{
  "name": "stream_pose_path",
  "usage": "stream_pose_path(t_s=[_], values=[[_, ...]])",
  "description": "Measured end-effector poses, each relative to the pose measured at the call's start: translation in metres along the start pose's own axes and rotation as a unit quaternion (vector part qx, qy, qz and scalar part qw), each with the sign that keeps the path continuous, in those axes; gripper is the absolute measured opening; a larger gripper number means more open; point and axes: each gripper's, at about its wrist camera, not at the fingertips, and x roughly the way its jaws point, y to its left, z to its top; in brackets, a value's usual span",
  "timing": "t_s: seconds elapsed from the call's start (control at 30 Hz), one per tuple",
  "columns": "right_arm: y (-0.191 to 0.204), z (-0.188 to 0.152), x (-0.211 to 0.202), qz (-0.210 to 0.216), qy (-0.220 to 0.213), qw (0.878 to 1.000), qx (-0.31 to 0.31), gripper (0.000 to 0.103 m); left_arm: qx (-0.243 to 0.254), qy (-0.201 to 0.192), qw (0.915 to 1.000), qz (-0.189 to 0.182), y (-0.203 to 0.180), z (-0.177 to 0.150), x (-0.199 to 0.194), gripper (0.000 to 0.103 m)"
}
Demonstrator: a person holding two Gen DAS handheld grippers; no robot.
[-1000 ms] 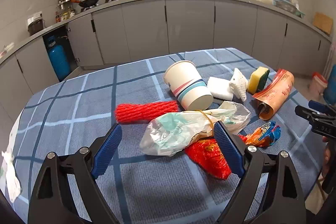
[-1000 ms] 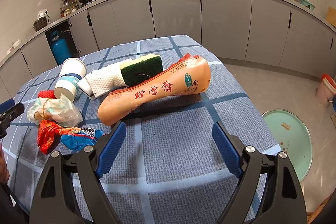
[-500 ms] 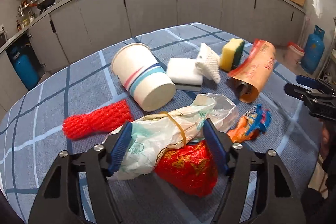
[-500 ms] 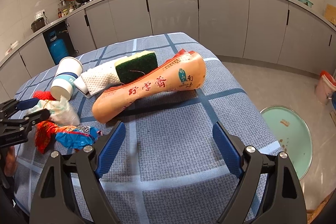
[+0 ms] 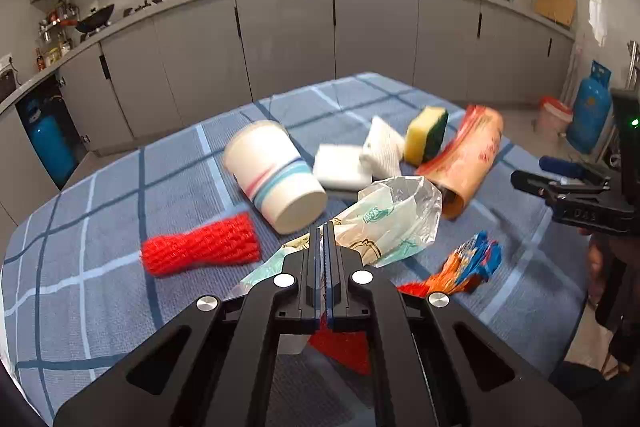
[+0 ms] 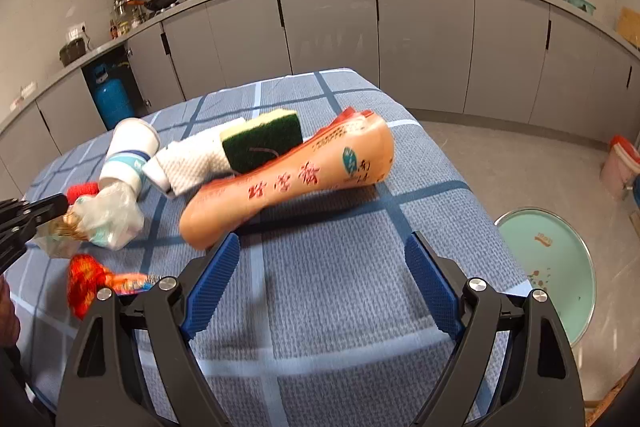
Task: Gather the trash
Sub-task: 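Grasp the red bag with the left tool, then grasp the orange printed paper bag with the right tool while the left tool holds the red bag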
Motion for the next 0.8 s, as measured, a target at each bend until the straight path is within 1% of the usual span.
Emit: stream_pose_path(t_s=[0.13,0.23,0.4,0.57,0.6,0.63,0.67,0.73,0.77,0.8], values=[[0.001,0.013,0.006,0.019,0.005,0.999,0.031,0.084,-0.009,-0.021,0.9997,0.005,0.000,0.009,-0.009,0.003],[0.002,0.021,0.013,0.036,0.009,0.997,0.061,0.084,-0.018,-0.034,0.9991,0.020,0.000,0.013,-0.012,0.003],[0.002,0.030,0.030,0.039,0.015,0.994,0.104,0.084,-0.029,-0.057,0.9967,0.050,0.000,0.021,-0.015,0.003],[0.001,0.028,0.047,0.045,0.036,0.987,0.149,0.083,-0.034,-0.076,0.9896,0.117,-0.002,0.024,-0.002,0.003],[0.003,0.028,0.050,0.048,0.040,0.986,0.153,0.082,-0.039,-0.077,0.9889,0.121,-0.002,0.024,0.001,0.003],[0.004,0.028,0.053,0.052,0.043,0.986,0.155,0.080,-0.047,-0.076,0.9884,0.123,-0.002,0.024,0.005,0.003],[0.006,0.028,0.055,0.053,0.047,0.985,0.155,0.076,-0.051,-0.075,0.9883,0.122,-0.002,0.025,0.007,0.003],[0.006,0.026,0.059,0.054,0.056,0.984,0.158,0.063,-0.054,-0.075,0.9888,0.117,-0.003,0.026,0.011,0.003],[0.006,0.026,0.059,0.058,0.056,0.984,0.160,0.053,-0.054,-0.075,0.9889,0.116,-0.003,0.027,0.012,0.003],[0.006,0.025,0.058,0.058,0.053,0.984,0.157,0.045,-0.055,-0.076,0.9891,0.114,-0.004,0.028,0.012,0.003]])
